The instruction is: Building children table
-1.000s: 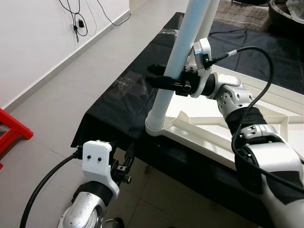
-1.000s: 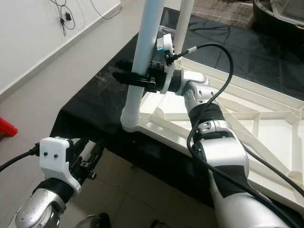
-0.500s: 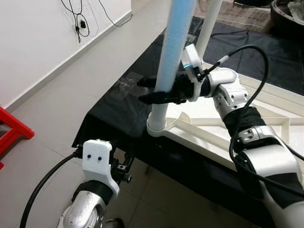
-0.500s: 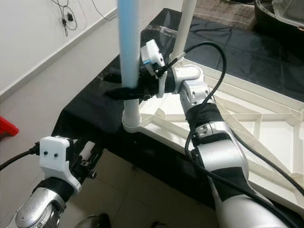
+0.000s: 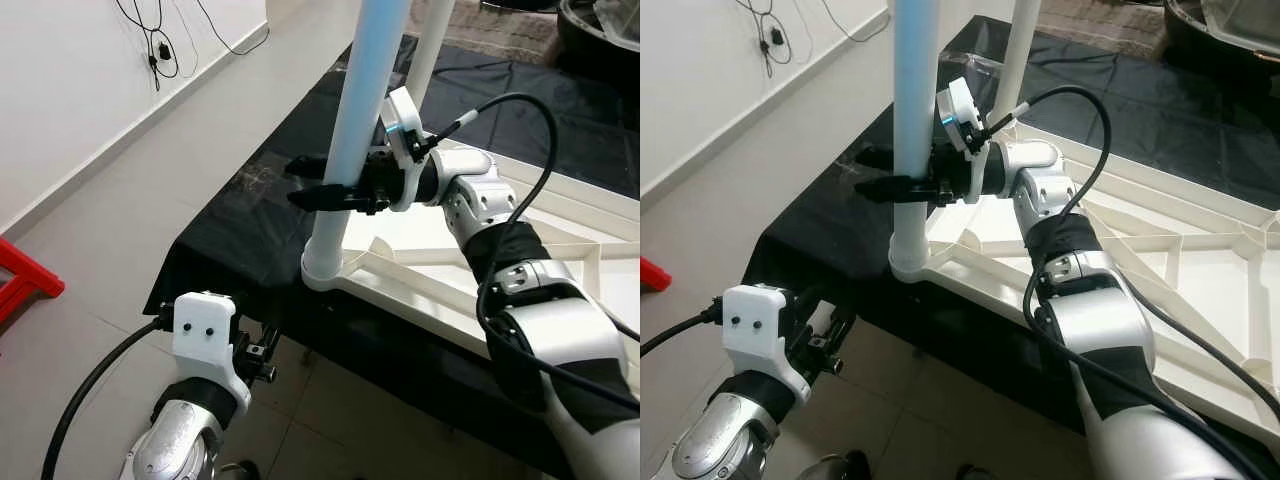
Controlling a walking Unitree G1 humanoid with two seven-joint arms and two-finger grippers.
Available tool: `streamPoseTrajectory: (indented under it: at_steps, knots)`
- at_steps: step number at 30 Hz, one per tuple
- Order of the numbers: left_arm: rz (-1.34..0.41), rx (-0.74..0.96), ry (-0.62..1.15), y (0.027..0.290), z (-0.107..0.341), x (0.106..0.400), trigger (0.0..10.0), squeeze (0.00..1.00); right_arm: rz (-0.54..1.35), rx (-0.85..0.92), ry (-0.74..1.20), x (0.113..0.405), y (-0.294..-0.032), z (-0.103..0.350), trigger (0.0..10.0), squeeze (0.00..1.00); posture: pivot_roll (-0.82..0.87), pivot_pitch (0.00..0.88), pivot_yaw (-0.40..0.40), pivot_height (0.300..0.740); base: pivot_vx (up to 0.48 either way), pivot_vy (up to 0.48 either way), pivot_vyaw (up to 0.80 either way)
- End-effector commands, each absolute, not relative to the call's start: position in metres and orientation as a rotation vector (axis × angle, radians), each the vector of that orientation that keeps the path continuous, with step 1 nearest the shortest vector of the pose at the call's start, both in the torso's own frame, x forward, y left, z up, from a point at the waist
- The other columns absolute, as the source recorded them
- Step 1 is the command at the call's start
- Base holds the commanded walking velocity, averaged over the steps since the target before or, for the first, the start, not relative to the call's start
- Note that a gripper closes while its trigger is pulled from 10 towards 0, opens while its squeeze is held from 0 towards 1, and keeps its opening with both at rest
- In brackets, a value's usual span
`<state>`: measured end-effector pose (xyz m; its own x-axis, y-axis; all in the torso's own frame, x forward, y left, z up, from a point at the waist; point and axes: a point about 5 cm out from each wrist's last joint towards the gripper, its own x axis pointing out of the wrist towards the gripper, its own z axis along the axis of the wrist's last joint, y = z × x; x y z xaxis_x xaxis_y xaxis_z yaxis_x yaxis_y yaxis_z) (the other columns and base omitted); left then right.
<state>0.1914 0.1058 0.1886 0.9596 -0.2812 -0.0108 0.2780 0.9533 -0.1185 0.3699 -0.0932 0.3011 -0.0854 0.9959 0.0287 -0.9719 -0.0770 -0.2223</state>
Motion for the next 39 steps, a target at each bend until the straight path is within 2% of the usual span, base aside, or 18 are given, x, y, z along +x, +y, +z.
streamPoseTrajectory:
  at_steps: [1,8,20,23,30,33,39]
  knots:
    - [-0.276,-0.114,0.049,0.106,0.185,0.191,10.0,0.00,1.650,-0.012,-0.049,0.371,-0.089,0.265,10.0,0.00,0.13,0.254,-0.066,0.740,0.000,0.000,0.00]
    - [-0.270,-0.116,0.049,0.107,0.185,0.191,10.0,0.00,1.674,0.024,-0.035,0.369,-0.091,0.261,10.0,0.00,0.13,0.260,-0.067,0.740,0.000,0.000,0.00]
    - [-0.266,-0.110,0.045,0.108,0.185,0.191,10.0,0.00,1.740,-0.051,0.016,0.360,-0.085,0.242,10.0,0.00,0.13,0.264,-0.066,0.740,0.000,0.000,0.00]
    - [-0.266,-0.108,0.040,0.109,0.186,0.192,10.0,0.00,1.768,-0.214,0.098,0.356,-0.081,0.226,10.0,0.00,0.13,0.266,-0.065,0.740,0.000,0.000,0.00]
    - [-0.264,-0.107,0.037,0.109,0.187,0.193,10.0,0.00,1.785,-0.331,0.146,0.353,-0.079,0.216,10.0,0.00,0.13,0.265,-0.065,0.740,0.000,0.000,0.00]
    - [-0.261,-0.105,0.034,0.109,0.187,0.193,10.0,0.00,1.742,-0.379,0.147,0.355,-0.074,0.213,10.0,0.00,0.13,0.266,-0.068,0.740,0.000,0.000,0.00]
    - [-0.257,-0.102,0.035,0.110,0.187,0.193,10.0,0.00,1.586,-0.330,0.143,0.365,-0.067,0.217,10.0,0.00,0.13,0.266,-0.068,0.740,0.000,0.000,0.00]
